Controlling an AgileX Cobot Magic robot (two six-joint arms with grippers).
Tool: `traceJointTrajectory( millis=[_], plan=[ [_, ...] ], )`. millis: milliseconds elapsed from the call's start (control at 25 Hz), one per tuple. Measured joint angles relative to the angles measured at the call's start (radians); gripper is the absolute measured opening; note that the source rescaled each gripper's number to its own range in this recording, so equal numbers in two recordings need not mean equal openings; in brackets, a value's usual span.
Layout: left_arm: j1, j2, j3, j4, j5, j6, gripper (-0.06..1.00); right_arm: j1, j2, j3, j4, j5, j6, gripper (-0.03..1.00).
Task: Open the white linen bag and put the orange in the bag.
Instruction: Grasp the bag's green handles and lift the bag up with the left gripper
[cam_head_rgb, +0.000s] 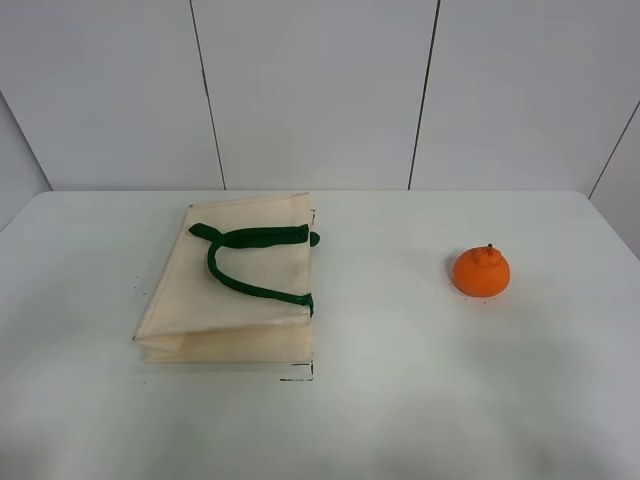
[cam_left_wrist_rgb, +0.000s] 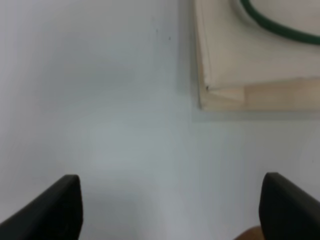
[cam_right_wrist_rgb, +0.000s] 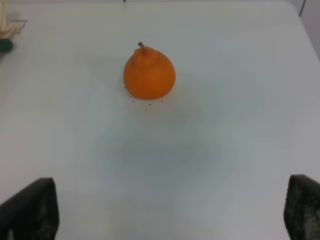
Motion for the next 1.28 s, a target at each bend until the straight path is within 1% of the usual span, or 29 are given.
traceJointTrajectory(
  millis=[240, 520, 720, 840, 1000, 1160, 1280],
  plan=[
    [0.000, 0.522, -0.216, 0.002, -0.053, -0.004, 1.00, 0.000, 0.000, 0.000, 0.000, 0.000, 0.000, 1.00],
    [0.000, 1.113, -0.540, 0.002, -0.106, -0.013, 1.00, 0.000, 0.000, 0.000, 0.000, 0.000, 0.002, 1.00],
    [-0.015, 1.437, -0.791, -0.033, -0.108, -0.071, 1.00, 0.000, 0.000, 0.000, 0.000, 0.000, 0.002, 1.00],
    [-0.066, 1.572, -0.909, -0.042, -0.096, -0.127, 1.00, 0.000, 0.000, 0.000, 0.000, 0.000, 0.002, 1.00],
    [-0.177, 1.691, -1.008, -0.048, -0.088, -0.183, 1.00, 0.000, 0.000, 0.000, 0.000, 0.000, 0.002, 1.00],
    [-0.264, 1.771, -1.031, -0.058, -0.135, -0.220, 1.00, 0.000, 0.000, 0.000, 0.000, 0.000, 0.002, 1.00],
    [-0.275, 1.826, -1.031, -0.056, -0.159, -0.234, 1.00, 0.000, 0.000, 0.000, 0.000, 0.000, 0.002, 1.00]
  ],
)
